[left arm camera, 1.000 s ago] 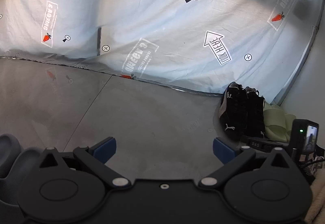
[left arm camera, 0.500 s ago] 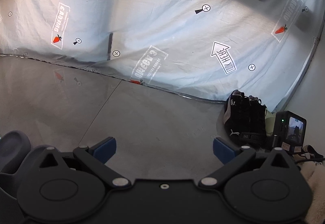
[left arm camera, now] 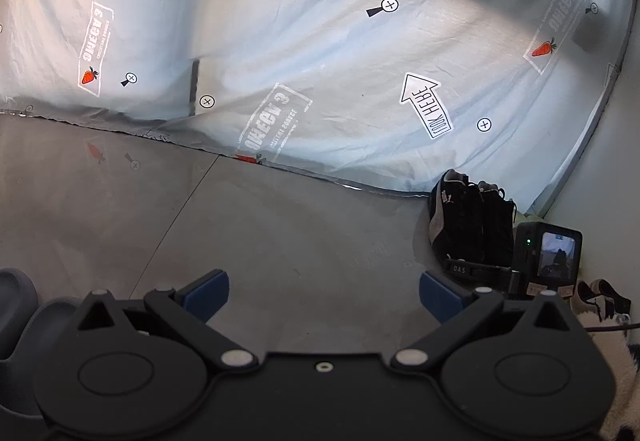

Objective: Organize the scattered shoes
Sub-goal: 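Lower the black Pumas beside the pale-green slides with the right tool, then open the right tool and pull it back from the black Pumas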

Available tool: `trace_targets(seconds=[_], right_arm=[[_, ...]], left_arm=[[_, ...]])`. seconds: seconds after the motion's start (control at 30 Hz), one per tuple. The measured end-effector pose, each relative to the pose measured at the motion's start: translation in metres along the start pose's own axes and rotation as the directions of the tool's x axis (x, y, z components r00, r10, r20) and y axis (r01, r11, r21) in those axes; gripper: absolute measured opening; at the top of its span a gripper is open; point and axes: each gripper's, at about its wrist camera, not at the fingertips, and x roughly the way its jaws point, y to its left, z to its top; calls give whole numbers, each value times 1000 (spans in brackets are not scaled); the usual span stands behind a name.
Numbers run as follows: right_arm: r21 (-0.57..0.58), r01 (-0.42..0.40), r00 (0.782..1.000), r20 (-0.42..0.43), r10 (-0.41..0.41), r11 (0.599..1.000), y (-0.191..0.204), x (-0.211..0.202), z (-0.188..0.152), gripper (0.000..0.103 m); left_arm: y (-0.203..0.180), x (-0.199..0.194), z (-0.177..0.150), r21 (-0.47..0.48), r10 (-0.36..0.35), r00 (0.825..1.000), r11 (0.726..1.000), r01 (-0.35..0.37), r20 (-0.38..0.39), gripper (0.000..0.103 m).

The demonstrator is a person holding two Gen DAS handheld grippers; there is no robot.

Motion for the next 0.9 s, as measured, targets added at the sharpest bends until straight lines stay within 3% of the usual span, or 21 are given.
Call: trace_targets(seconds=[0.23,0.4,0.63,0.9], right_arm=[[32,-22,1000,-11,23,999,-14,-4,-2,69],[52,-30,999,42,27,998,-42,-45,-22,73],[221,-54,992,122,28,974,-74,-124,-66,84],[282,-134,972,227,69,950,-30,-190,-84,98]], left_arm=[[7,-4,-1,-29,5,1000,1000,-5,22,103],[9,-8,0,-50,-14,999,999,16,50,103],[13,-28,-10,-44,-57,996,997,60,63,103],[55,-67,-21,-25,-59,996,998,60,62,103]])
